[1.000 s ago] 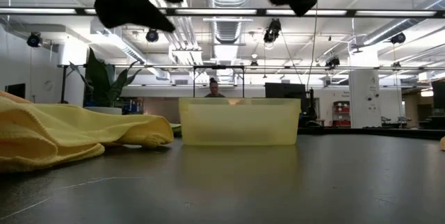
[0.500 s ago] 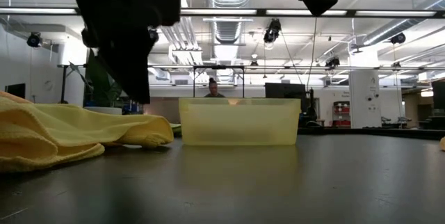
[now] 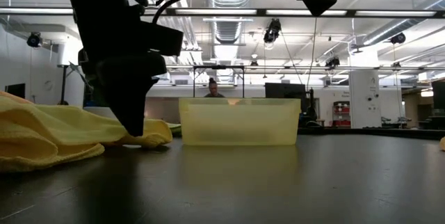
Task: Fold microfiber towels
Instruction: Fold the yellow microfiber cloth
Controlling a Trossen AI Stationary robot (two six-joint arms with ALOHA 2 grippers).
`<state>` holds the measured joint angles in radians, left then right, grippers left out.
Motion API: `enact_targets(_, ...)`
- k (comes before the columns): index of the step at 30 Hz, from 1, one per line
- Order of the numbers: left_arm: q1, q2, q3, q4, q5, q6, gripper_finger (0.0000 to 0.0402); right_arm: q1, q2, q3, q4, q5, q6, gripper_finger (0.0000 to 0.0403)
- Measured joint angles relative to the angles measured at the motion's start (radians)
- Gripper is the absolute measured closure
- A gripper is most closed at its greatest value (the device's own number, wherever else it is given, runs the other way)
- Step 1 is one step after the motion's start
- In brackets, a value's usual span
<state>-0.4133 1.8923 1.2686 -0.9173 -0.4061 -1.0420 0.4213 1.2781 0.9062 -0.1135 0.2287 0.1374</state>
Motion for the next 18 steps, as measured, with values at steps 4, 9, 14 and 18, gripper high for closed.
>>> enact_targets(4, 0.0, 0.0, -0.006, 0.0, 0.004, 0.0, 0.0242, 0.0, 0.0, -0.001, 0.0, 0.019, 0.019, 0.0394)
enact_targets(9, -0.004, -0.007, -0.011, -0.001, 0.036, 0.03, 0.0379, 0.0, 0.0, -0.01, 0.0, 0.034, 0.03, 0.0394)
enact_targets(14, -0.031, -0.075, 0.008, -0.012, 0.071, 0.082, 0.0396, 0.0, 0.0, -0.058, 0.11, 0.041, 0.072, 0.0394)
enact_targets(18, -0.053, -0.175, 0.014, -0.005, 0.083, 0.082, 0.04, 0.0, 0.023, -0.102, 0.257, 0.034, 0.097, 0.0389)
